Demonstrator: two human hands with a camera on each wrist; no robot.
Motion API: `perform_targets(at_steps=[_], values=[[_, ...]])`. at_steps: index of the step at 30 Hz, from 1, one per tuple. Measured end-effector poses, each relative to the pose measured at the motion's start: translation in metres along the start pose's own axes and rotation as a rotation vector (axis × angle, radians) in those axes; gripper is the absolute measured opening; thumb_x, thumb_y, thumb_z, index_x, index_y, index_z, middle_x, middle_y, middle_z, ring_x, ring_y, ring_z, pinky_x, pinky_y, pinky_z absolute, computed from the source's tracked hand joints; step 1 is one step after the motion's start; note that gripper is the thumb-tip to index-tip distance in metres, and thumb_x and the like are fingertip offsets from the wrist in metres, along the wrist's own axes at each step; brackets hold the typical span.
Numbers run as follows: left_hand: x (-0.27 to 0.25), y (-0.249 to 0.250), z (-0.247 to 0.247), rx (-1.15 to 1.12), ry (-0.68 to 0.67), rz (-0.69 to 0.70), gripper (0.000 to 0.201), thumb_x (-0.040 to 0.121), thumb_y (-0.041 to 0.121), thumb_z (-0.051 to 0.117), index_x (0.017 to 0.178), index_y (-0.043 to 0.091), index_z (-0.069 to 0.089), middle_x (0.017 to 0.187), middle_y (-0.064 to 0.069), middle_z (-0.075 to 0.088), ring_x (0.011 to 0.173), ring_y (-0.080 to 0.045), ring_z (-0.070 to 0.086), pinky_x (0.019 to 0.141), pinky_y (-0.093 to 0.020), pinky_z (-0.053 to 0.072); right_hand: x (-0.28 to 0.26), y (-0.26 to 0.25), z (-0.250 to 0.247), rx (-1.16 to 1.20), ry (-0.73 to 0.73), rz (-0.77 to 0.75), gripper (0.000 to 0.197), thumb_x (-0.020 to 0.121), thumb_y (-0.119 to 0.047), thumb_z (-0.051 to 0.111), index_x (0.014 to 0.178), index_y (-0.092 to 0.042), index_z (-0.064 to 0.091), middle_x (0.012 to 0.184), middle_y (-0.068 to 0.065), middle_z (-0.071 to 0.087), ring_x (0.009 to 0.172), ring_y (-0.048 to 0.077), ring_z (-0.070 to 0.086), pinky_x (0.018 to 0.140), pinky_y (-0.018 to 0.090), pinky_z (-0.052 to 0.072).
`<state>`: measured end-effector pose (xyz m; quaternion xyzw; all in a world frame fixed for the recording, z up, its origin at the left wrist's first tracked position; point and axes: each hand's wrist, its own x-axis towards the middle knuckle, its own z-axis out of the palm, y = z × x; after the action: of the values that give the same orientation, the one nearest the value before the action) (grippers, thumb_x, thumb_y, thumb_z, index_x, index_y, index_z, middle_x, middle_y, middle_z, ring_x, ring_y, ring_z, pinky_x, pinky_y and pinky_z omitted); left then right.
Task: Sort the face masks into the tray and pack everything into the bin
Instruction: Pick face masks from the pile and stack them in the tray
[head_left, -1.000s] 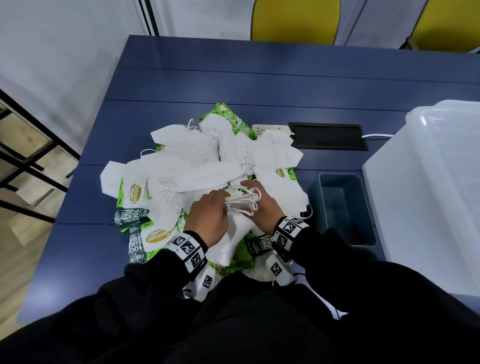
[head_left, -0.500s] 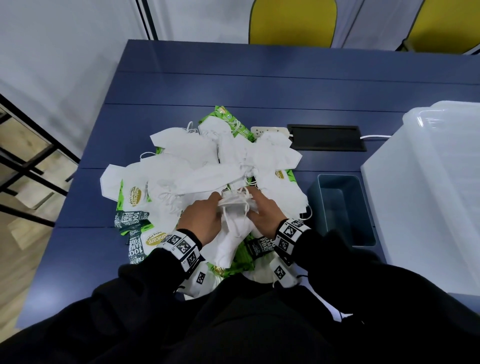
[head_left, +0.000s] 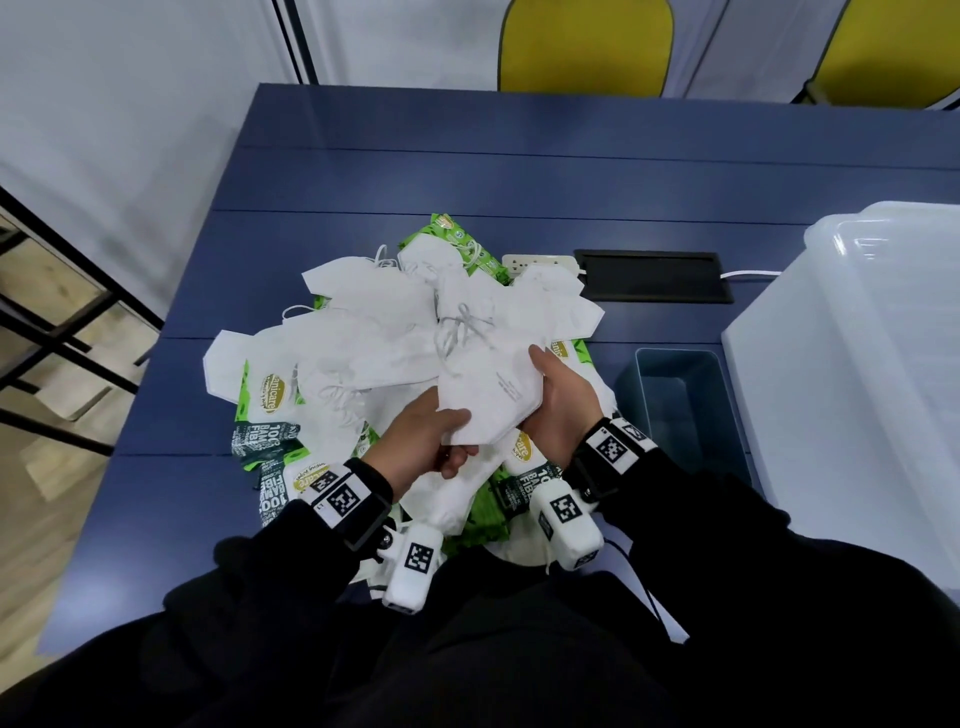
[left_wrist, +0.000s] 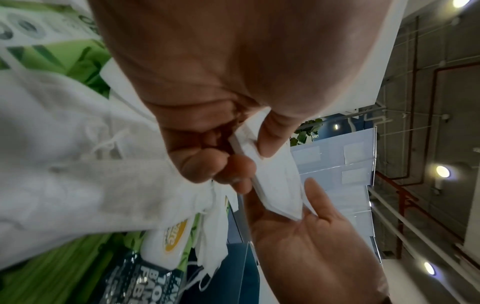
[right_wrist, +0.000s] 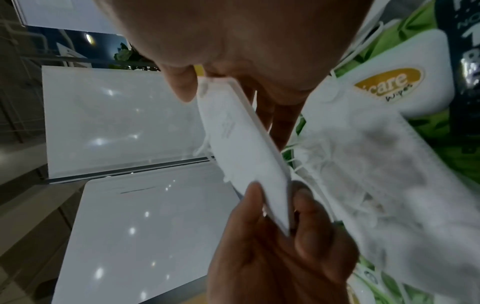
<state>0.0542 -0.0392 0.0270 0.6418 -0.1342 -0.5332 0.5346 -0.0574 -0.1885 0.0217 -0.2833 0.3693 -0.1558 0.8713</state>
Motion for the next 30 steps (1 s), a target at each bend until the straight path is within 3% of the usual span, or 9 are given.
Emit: perform_targets(at_steps=[3, 5, 10, 13, 15, 18, 24, 27, 30], values=[[-0.003, -0.004, 0.007, -0.025, -0.021, -0.050, 0.011, 0.102, 0.012, 0.051, 0.108, 0.003, 0.055, 0.069, -0.022, 0.061, 0.050, -0.024, 0.047, 0.053, -0.030, 0.036, -0.002, 0.003, 0.002, 0.042, -0.041, -0.108, 0.037, 0.103, -0.020, 0.048, 0.139, -0.015, 0.057, 0.134, 0.013, 0.065, 0.123, 0.033, 0.062, 0.104, 0.049, 0.049], [-0.003, -0.005, 0.008, -0.034, -0.016, -0.084, 0.017, 0.102, 0.017, 0.052, 0.110, 0.002, 0.054, 0.069, -0.023, 0.064, 0.050, -0.025, 0.050, 0.052, -0.029, 0.038, -0.004, 0.001, 0.004, -0.033, -0.049, -0.147, 0.028, 0.099, -0.014, 0.051, 0.123, -0.018, 0.065, 0.118, 0.014, 0.069, 0.111, 0.034, 0.064, 0.099, 0.047, 0.050], [-0.006, -0.006, 0.006, 0.016, -0.054, -0.106, 0.034, 0.104, 0.037, 0.055, 0.111, 0.004, 0.057, 0.077, -0.024, 0.069, 0.055, -0.029, 0.058, 0.053, -0.030, 0.046, -0.004, -0.002, 0.003, -0.141, 0.029, -0.100, 0.017, 0.095, -0.013, 0.055, 0.096, -0.023, 0.068, 0.097, 0.012, 0.068, 0.097, 0.032, 0.061, 0.086, 0.044, 0.048], [-0.012, -0.003, 0.007, 0.122, -0.173, -0.053, 0.034, 0.100, 0.039, 0.062, 0.118, 0.010, 0.056, 0.081, -0.020, 0.070, 0.061, -0.029, 0.061, 0.055, -0.032, 0.049, -0.004, -0.004, 0.005, -0.182, 0.082, -0.110, 0.018, 0.092, -0.009, 0.055, 0.097, -0.021, 0.067, 0.097, 0.012, 0.067, 0.093, 0.031, 0.061, 0.079, 0.041, 0.050], [-0.016, 0.000, 0.008, 0.189, -0.263, 0.002, 0.031, 0.095, 0.023, 0.072, 0.120, 0.017, 0.054, 0.081, -0.016, 0.070, 0.064, -0.028, 0.061, 0.055, -0.031, 0.049, -0.006, -0.007, 0.003, -0.211, 0.133, -0.116, 0.025, 0.092, -0.005, 0.051, 0.100, -0.018, 0.070, 0.098, 0.013, 0.068, 0.089, 0.029, 0.062, 0.072, 0.036, 0.051], [-0.017, -0.001, 0.008, 0.219, -0.286, 0.027, 0.033, 0.091, 0.007, 0.075, 0.113, 0.016, 0.053, 0.078, -0.018, 0.067, 0.059, -0.027, 0.061, 0.051, -0.030, 0.046, -0.010, -0.008, -0.002, -0.239, 0.116, -0.123, 0.034, 0.091, -0.005, 0.051, 0.115, -0.017, 0.073, 0.108, 0.018, 0.071, 0.092, 0.029, 0.066, 0.080, 0.040, 0.054], [-0.011, -0.005, 0.004, 0.306, -0.309, 0.004, 0.026, 0.093, 0.008, 0.072, 0.111, 0.013, 0.055, 0.078, -0.020, 0.069, 0.062, -0.031, 0.064, 0.052, -0.030, 0.048, -0.017, -0.011, -0.020, -0.272, 0.020, -0.087, 0.053, 0.074, 0.000, 0.067, 0.125, -0.015, 0.069, 0.117, 0.021, 0.071, 0.101, 0.033, 0.065, 0.090, 0.048, 0.050], [-0.008, -0.004, 0.009, 0.392, -0.325, 0.043, 0.050, 0.089, 0.009, 0.077, 0.129, 0.019, 0.048, 0.082, -0.013, 0.072, 0.067, -0.031, 0.067, 0.055, -0.032, 0.050, -0.021, -0.013, -0.028, -0.308, -0.020, -0.072, 0.058, 0.073, -0.005, 0.077, 0.129, -0.007, 0.064, 0.125, 0.024, 0.068, 0.111, 0.038, 0.067, 0.097, 0.053, 0.051], [-0.007, -0.005, 0.017, 0.376, -0.325, 0.053, 0.079, 0.085, 0.012, 0.082, 0.142, 0.030, 0.031, 0.103, -0.013, 0.070, 0.073, -0.027, 0.068, 0.060, -0.037, 0.053, -0.024, -0.010, -0.029, -0.305, 0.016, -0.118, 0.056, 0.074, -0.002, 0.081, 0.128, -0.004, 0.065, 0.122, 0.022, 0.070, 0.118, 0.044, 0.064, 0.102, 0.056, 0.051]])
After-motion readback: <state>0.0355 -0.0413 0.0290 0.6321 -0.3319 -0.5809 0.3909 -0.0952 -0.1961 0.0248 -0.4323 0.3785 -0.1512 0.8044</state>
